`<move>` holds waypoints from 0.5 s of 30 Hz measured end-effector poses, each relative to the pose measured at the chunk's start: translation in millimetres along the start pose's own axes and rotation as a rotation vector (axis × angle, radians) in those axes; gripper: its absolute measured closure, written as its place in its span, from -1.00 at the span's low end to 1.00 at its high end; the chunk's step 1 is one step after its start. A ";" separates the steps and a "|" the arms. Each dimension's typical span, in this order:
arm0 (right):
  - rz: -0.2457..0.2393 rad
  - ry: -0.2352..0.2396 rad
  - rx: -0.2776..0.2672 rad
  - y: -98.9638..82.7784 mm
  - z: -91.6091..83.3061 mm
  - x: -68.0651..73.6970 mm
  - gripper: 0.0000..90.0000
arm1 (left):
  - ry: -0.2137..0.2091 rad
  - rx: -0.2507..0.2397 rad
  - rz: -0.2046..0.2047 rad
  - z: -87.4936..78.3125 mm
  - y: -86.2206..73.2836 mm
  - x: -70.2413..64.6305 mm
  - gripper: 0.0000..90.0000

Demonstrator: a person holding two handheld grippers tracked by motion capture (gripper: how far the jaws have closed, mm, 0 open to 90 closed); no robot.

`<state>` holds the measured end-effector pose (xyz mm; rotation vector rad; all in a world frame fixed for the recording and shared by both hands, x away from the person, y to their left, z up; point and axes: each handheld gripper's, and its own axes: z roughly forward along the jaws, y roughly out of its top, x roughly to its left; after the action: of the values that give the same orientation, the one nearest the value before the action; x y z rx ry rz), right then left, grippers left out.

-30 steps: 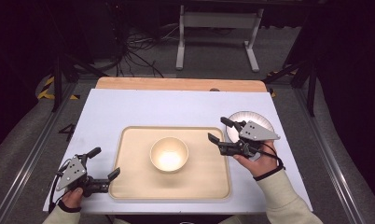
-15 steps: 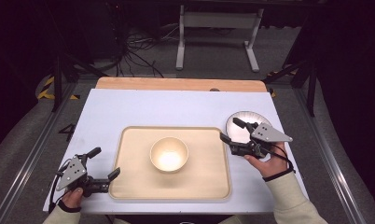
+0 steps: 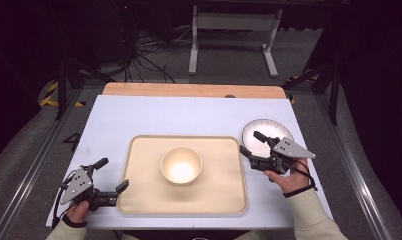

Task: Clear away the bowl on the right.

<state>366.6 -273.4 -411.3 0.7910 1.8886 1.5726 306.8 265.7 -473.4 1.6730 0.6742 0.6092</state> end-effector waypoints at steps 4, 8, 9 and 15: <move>-0.004 0.011 0.015 -7.5 -1.4 -0.6 -0.42 | 0.001 -0.003 0.000 0.2 -0.1 -0.1 -1.00; 0.004 0.018 0.023 -14.6 -3.7 -1.6 -0.42 | 0.003 -0.004 -0.002 0.3 -0.2 -0.2 -1.00; 0.007 0.017 0.024 -15.9 -3.9 -1.7 -0.42 | 0.002 -0.002 -0.003 0.1 -0.1 -0.2 -1.00; 0.018 0.021 0.041 -25.3 -3.9 -0.3 -0.43 | 0.000 0.001 0.001 0.0 0.0 0.1 -1.00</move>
<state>361.7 -279.7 -435.5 0.8144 1.9399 1.5635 306.9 265.7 -473.3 1.6742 0.6734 0.6099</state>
